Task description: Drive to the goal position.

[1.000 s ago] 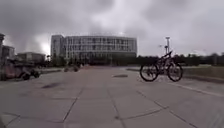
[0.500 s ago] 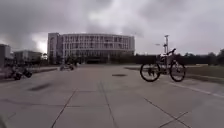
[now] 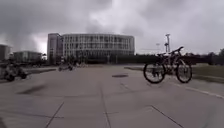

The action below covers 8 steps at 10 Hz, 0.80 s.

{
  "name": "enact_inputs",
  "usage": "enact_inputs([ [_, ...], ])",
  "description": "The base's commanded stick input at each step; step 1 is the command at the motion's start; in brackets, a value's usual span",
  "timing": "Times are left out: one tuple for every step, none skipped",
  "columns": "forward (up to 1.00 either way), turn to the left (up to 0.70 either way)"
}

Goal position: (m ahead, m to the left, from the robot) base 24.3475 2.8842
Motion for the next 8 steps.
enact_inputs([
  [0.67, -0.02],
  [0.67, -0.02],
  [0.67, -0.02],
  [0.67, -0.02],
  [0.67, -0.02],
  [0.67, -0.02],
  [0.67, -0.02],
  [0.67, -0.02],
])
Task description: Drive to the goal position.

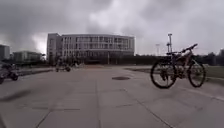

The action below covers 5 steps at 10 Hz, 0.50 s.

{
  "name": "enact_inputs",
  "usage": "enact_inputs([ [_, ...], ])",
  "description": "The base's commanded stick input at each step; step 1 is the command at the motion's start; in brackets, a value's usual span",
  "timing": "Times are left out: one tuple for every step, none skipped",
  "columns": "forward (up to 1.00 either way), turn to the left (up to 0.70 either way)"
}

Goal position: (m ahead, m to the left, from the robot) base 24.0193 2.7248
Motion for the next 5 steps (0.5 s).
enact_inputs([
  [0.67, -0.02],
  [0.67, -0.02],
  [0.67, -0.01],
  [0.67, 0.0],
  [0.67, 0.04],
])
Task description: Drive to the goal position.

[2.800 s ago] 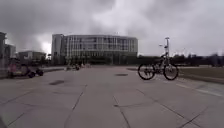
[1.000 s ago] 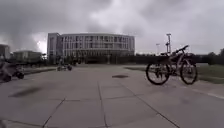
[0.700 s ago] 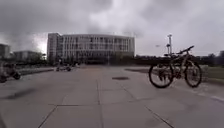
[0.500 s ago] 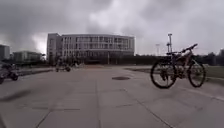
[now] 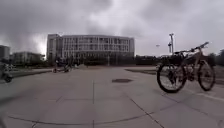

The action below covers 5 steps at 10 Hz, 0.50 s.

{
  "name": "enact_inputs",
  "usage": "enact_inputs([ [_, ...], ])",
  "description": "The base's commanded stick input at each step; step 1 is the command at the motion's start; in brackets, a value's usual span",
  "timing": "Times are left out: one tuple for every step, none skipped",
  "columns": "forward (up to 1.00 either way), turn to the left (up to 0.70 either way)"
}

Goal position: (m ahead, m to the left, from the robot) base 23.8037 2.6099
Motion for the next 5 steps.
enact_inputs([
  [0.67, 0.06],
  [0.67, 0.06],
  [0.67, 0.06],
  [0.67, 0.05],
  [0.67, 0.04],
])
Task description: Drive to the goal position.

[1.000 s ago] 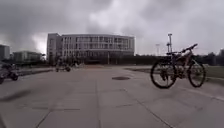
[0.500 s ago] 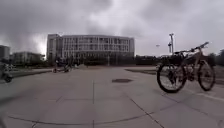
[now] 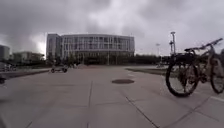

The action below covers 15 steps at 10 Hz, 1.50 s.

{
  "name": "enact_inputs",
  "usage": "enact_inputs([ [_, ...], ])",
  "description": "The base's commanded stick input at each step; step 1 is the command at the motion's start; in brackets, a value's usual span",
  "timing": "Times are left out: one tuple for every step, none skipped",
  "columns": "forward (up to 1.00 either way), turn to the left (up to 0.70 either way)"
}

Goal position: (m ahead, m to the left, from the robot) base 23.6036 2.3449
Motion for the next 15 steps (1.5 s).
enact_inputs([
  [0.67, 0.03],
  [0.67, 0.0],
  [0.67, 0.08],
  [0.67, 0.12],
  [0.67, 0.11],
  [0.67, 0.11],
  [0.67, 0.11],
  [0.67, 0.13],
  [0.67, 0.07],
  [0.67, 0.01],
  [0.67, 0.0],
  [0.67, 0.0],
  [0.67, 0.0],
  [0.67, 0.01],
  [0.67, 0.04],
])
